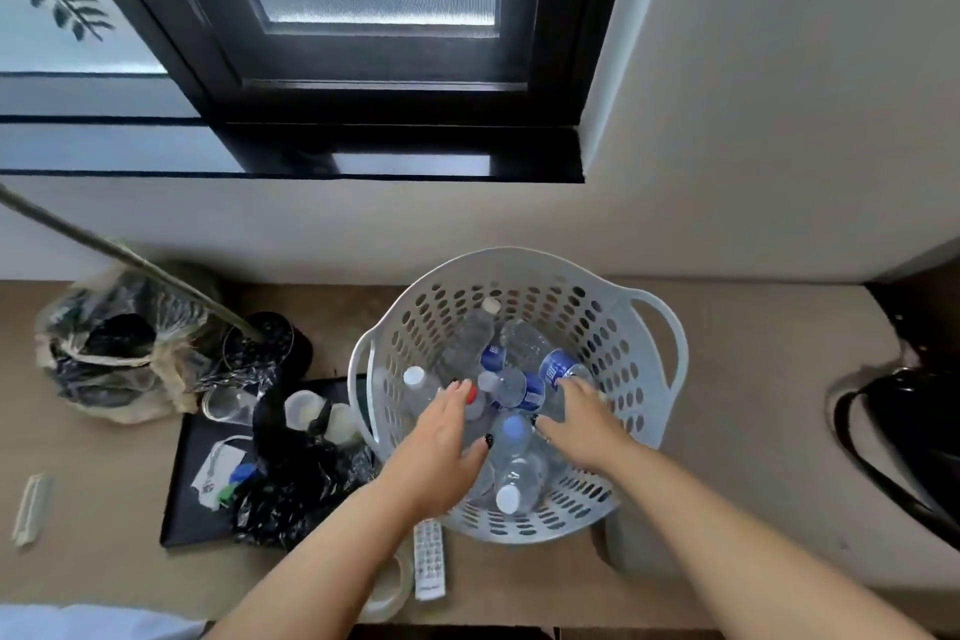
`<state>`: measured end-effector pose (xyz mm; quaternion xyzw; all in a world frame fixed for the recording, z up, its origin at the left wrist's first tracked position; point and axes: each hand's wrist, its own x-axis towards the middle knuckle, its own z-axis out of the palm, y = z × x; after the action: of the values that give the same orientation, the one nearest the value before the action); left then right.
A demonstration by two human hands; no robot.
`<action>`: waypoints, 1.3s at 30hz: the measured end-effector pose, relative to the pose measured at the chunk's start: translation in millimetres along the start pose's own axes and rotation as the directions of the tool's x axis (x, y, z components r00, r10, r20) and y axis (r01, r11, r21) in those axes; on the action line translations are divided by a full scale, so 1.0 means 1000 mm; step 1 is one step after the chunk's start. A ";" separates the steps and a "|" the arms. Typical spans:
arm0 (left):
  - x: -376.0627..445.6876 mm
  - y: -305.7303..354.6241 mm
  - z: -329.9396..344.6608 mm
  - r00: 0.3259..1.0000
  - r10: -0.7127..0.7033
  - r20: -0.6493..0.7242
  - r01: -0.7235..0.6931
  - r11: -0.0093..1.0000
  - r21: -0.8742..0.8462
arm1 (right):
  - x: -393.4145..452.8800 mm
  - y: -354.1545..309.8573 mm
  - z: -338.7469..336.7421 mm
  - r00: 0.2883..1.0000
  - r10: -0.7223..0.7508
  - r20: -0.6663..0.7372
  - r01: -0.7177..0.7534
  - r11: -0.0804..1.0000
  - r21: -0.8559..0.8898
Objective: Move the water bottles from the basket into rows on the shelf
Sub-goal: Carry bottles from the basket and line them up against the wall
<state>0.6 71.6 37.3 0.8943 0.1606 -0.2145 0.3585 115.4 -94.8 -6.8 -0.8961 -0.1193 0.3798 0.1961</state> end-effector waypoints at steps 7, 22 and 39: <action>0.051 -0.031 0.033 0.998 -0.040 -0.053 0.037 0.998 -0.056 | 0.078 -0.001 0.030 1.000 -0.014 0.004 0.015 0.999 -0.032; 0.063 -0.046 0.045 0.984 -0.055 -0.169 0.014 0.973 -0.232 | 0.149 -0.002 0.081 0.997 -0.067 0.038 0.071 0.991 -0.110; -0.006 0.066 -0.007 0.985 -0.045 -0.165 -0.015 0.937 -0.348 | -0.035 -0.014 -0.056 0.943 0.024 -0.332 0.158 0.846 0.510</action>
<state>26.3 29.7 82.7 0.8306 0.2328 -0.1080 0.4942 131.3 -110.0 57.2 -0.8525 -0.0075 0.2373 0.4657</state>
